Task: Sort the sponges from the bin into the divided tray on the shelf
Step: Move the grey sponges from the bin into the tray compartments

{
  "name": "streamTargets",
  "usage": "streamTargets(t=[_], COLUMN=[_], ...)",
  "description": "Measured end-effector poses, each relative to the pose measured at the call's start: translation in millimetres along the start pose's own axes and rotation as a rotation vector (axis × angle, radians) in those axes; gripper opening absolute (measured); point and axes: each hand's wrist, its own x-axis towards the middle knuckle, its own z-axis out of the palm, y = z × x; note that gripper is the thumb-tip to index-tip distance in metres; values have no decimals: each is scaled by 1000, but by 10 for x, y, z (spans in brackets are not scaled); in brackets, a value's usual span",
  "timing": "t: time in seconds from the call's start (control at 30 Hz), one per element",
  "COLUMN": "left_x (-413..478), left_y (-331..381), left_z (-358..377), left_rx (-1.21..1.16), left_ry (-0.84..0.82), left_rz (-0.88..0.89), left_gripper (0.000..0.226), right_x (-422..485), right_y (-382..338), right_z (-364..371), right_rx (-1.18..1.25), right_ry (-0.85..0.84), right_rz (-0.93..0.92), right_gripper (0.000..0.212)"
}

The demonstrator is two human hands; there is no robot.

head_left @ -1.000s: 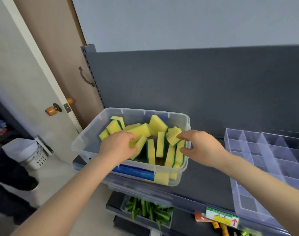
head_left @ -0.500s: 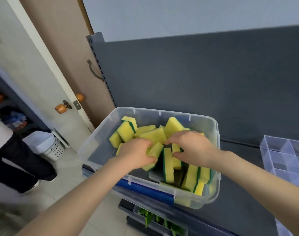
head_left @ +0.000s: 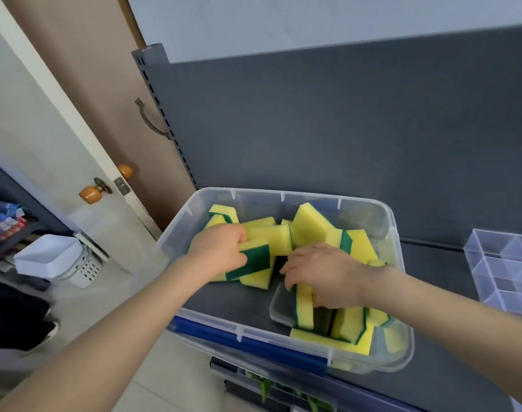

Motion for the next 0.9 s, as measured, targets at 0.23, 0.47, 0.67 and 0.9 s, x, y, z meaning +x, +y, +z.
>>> streamTargets(t=[0.23, 0.47, 0.67, 0.9], left_x=[181, 193, 87, 240], left_y=[-473, -524, -72, 367], left_z=[-74, -159, -141, 231], left_rx=[-18, -97, -313, -227], left_ry=[21, 164, 305, 41], left_rz=[19, 164, 582, 659], left_gripper=[50, 53, 34, 26], right_x=[241, 708, 412, 117], right_y=[115, 185, 198, 90], right_z=[-321, -475, -325, -4], right_rx=[116, 100, 86, 110], right_ry=[283, 415, 401, 136], right_rz=[421, 623, 715, 824], right_gripper=[34, 41, 44, 44])
